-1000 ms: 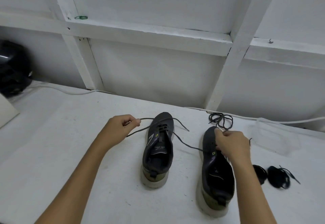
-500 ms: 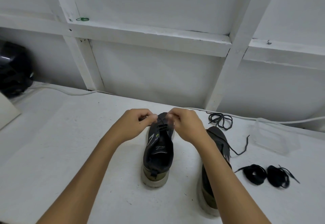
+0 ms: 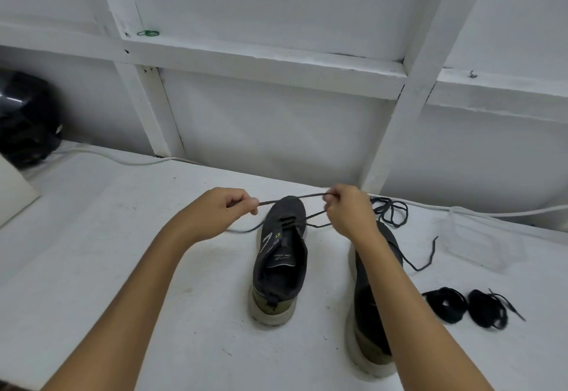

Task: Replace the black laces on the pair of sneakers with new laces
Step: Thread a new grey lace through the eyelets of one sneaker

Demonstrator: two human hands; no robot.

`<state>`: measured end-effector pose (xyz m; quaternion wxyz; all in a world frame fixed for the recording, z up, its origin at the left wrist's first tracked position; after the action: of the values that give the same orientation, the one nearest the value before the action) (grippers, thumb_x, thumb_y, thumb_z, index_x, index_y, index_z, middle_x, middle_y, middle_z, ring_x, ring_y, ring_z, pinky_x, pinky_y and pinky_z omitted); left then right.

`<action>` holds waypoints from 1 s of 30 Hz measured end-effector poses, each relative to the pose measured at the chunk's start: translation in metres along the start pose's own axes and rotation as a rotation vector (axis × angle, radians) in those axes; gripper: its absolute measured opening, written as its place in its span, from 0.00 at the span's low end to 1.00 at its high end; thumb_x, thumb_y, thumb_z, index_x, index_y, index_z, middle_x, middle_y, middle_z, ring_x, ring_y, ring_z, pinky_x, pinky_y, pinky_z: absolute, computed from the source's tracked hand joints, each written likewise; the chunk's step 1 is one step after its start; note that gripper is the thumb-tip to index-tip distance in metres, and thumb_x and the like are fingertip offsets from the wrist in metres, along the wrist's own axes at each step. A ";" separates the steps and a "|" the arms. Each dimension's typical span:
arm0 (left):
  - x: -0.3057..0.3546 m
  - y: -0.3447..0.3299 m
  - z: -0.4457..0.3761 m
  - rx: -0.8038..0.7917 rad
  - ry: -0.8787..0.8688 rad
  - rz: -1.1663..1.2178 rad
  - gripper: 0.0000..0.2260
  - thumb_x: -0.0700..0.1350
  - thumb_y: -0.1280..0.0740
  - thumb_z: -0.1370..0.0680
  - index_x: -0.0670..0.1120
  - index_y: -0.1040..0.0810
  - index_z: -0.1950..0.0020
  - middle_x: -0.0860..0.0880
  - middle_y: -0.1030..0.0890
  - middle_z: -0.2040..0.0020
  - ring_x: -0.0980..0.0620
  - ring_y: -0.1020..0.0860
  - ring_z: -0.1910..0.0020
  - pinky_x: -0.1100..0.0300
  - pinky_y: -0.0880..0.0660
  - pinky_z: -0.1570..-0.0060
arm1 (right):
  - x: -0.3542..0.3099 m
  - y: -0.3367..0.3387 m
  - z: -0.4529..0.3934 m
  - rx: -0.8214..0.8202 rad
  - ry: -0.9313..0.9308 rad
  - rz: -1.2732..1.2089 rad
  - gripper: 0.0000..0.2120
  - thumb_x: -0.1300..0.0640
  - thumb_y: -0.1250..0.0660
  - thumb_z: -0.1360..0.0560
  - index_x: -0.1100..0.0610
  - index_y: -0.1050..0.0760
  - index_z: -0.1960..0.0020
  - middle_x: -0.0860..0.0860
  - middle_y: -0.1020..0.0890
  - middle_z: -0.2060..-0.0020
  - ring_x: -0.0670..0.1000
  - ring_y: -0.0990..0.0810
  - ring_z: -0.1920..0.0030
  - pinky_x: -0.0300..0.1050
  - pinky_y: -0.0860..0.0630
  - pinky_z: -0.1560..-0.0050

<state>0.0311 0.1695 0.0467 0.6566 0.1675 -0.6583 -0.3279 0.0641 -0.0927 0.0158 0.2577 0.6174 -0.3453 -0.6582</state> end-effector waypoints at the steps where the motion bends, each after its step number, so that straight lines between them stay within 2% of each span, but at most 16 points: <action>1: -0.005 0.004 0.002 -0.001 0.019 0.001 0.13 0.59 0.37 0.20 0.55 0.17 0.55 0.49 0.31 0.66 0.51 0.33 0.65 0.57 0.34 0.62 | 0.007 0.002 -0.002 -0.008 -0.055 0.041 0.08 0.58 0.37 0.21 0.49 0.20 0.54 0.52 0.15 0.53 0.57 0.18 0.48 0.49 0.22 0.51; 3: -0.010 0.007 0.005 0.005 0.048 0.008 0.13 0.58 0.37 0.20 0.55 0.17 0.56 0.48 0.29 0.66 0.50 0.31 0.65 0.57 0.33 0.62 | 0.010 0.001 0.000 -0.075 -0.075 0.136 0.08 0.57 0.35 0.20 0.49 0.21 0.43 0.52 0.17 0.41 0.56 0.21 0.40 0.49 0.24 0.43; 5: -0.009 0.005 0.005 0.008 0.036 0.021 0.12 0.57 0.36 0.19 0.55 0.17 0.56 0.49 0.30 0.67 0.51 0.33 0.67 0.57 0.34 0.63 | 0.000 -0.005 0.008 -0.170 0.055 0.121 0.24 0.54 0.31 0.21 0.48 0.30 0.26 0.49 0.27 0.28 0.54 0.27 0.31 0.50 0.29 0.33; 6: -0.006 0.003 0.004 0.006 0.020 0.026 0.12 0.56 0.36 0.19 0.55 0.17 0.57 0.51 0.32 0.68 0.53 0.35 0.68 0.57 0.35 0.63 | -0.012 -0.008 0.014 -0.226 0.136 0.053 0.29 0.53 0.30 0.22 0.46 0.34 0.23 0.46 0.27 0.28 0.51 0.26 0.32 0.49 0.29 0.32; 7: -0.002 0.001 0.003 0.004 0.001 0.028 0.12 0.56 0.36 0.19 0.55 0.17 0.57 0.53 0.33 0.69 0.54 0.35 0.69 0.58 0.36 0.64 | -0.024 -0.011 0.019 -0.280 0.217 -0.034 0.29 0.52 0.29 0.22 0.44 0.33 0.24 0.44 0.24 0.32 0.47 0.22 0.39 0.46 0.27 0.36; 8: 0.001 -0.002 0.002 0.003 -0.017 0.031 0.11 0.55 0.36 0.19 0.55 0.17 0.58 0.55 0.33 0.70 0.55 0.35 0.69 0.58 0.36 0.65 | -0.035 -0.014 0.024 -0.327 0.281 -0.103 0.24 0.52 0.29 0.23 0.43 0.27 0.28 0.40 0.20 0.41 0.42 0.21 0.48 0.42 0.25 0.43; 10: 0.006 -0.005 -0.001 0.001 -0.036 0.048 0.11 0.54 0.36 0.19 0.55 0.17 0.57 0.55 0.33 0.71 0.55 0.36 0.69 0.59 0.35 0.66 | -0.048 -0.018 0.026 -0.336 0.336 -0.119 0.08 0.53 0.32 0.21 0.44 0.17 0.45 0.39 0.17 0.59 0.39 0.22 0.62 0.41 0.25 0.54; 12: 0.006 -0.006 -0.001 0.006 -0.035 0.045 0.11 0.54 0.36 0.19 0.55 0.17 0.56 0.54 0.33 0.70 0.54 0.36 0.69 0.59 0.35 0.65 | -0.053 -0.016 0.022 -0.318 0.337 -0.115 0.09 0.53 0.35 0.19 0.46 0.19 0.56 0.42 0.17 0.65 0.40 0.24 0.68 0.42 0.25 0.61; 15: -0.001 -0.005 0.000 0.011 0.006 0.035 0.12 0.55 0.37 0.19 0.55 0.17 0.56 0.54 0.33 0.69 0.55 0.34 0.69 0.59 0.36 0.66 | -0.043 -0.009 0.011 -0.247 0.247 -0.144 0.11 0.53 0.37 0.20 0.49 0.21 0.59 0.44 0.17 0.66 0.43 0.23 0.68 0.43 0.25 0.62; 17: -0.007 -0.005 0.002 0.013 0.046 0.046 0.13 0.55 0.38 0.18 0.54 0.17 0.56 0.57 0.32 0.72 0.58 0.33 0.70 0.61 0.36 0.66 | -0.028 -0.003 -0.002 -0.096 0.084 -0.191 0.12 0.54 0.37 0.21 0.49 0.21 0.61 0.48 0.16 0.65 0.52 0.18 0.63 0.50 0.19 0.56; 19: -0.017 -0.004 0.004 -0.003 0.077 0.051 0.13 0.54 0.40 0.17 0.54 0.18 0.55 0.57 0.30 0.72 0.59 0.33 0.71 0.61 0.35 0.66 | -0.011 0.004 -0.011 0.013 -0.077 -0.246 0.12 0.54 0.38 0.22 0.50 0.22 0.63 0.51 0.15 0.63 0.59 0.17 0.59 0.57 0.18 0.51; 23: -0.039 -0.009 0.006 -0.090 0.125 0.011 0.13 0.50 0.42 0.16 0.55 0.19 0.52 0.56 0.21 0.66 0.59 0.27 0.69 0.59 0.30 0.60 | 0.012 0.007 -0.019 0.075 -0.198 -0.227 0.13 0.54 0.39 0.22 0.60 0.20 0.56 0.57 0.15 0.61 0.62 0.16 0.57 0.60 0.18 0.50; 25: -0.045 -0.019 0.007 -0.140 0.160 0.079 0.12 0.46 0.43 0.15 0.53 0.21 0.47 0.56 0.15 0.58 0.58 0.20 0.63 0.59 0.27 0.56 | 0.009 0.003 -0.012 0.055 -0.177 -0.136 0.12 0.53 0.36 0.21 0.59 0.20 0.44 0.57 0.15 0.51 0.62 0.17 0.47 0.54 0.21 0.44; 27: -0.047 -0.032 0.006 -0.146 0.235 0.200 0.11 0.44 0.45 0.15 0.49 0.23 0.44 0.55 0.14 0.54 0.57 0.16 0.56 0.58 0.27 0.55 | 0.002 -0.006 0.000 0.033 -0.122 -0.011 0.23 0.51 0.33 0.20 0.56 0.31 0.28 0.57 0.23 0.36 0.62 0.23 0.36 0.53 0.27 0.40; 28: -0.047 -0.039 0.005 -0.118 0.293 0.266 0.11 0.45 0.45 0.15 0.47 0.23 0.45 0.53 0.14 0.54 0.56 0.16 0.56 0.58 0.27 0.56 | -0.003 -0.011 0.008 0.040 -0.091 -0.003 0.27 0.50 0.32 0.21 0.55 0.35 0.25 0.56 0.27 0.33 0.62 0.25 0.35 0.53 0.28 0.40; 30: -0.047 -0.052 0.002 -0.035 0.427 0.399 0.13 0.48 0.43 0.15 0.44 0.22 0.47 0.51 0.13 0.55 0.55 0.15 0.57 0.58 0.27 0.58 | -0.011 -0.021 0.019 0.072 -0.017 -0.061 0.22 0.49 0.31 0.22 0.53 0.29 0.30 0.54 0.26 0.36 0.58 0.23 0.40 0.51 0.27 0.43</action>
<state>0.0216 0.1631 -0.0226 0.8345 0.0885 -0.5196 -0.1610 0.0480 -0.0680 0.0063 0.2124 0.6310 -0.3520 -0.6579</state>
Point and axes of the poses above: each hand's wrist, its own z-axis away from the middle knuckle, its own y-axis out of the back of the hand, x = y × z, the point moved 1 cm from there along -z, towards the middle knuckle
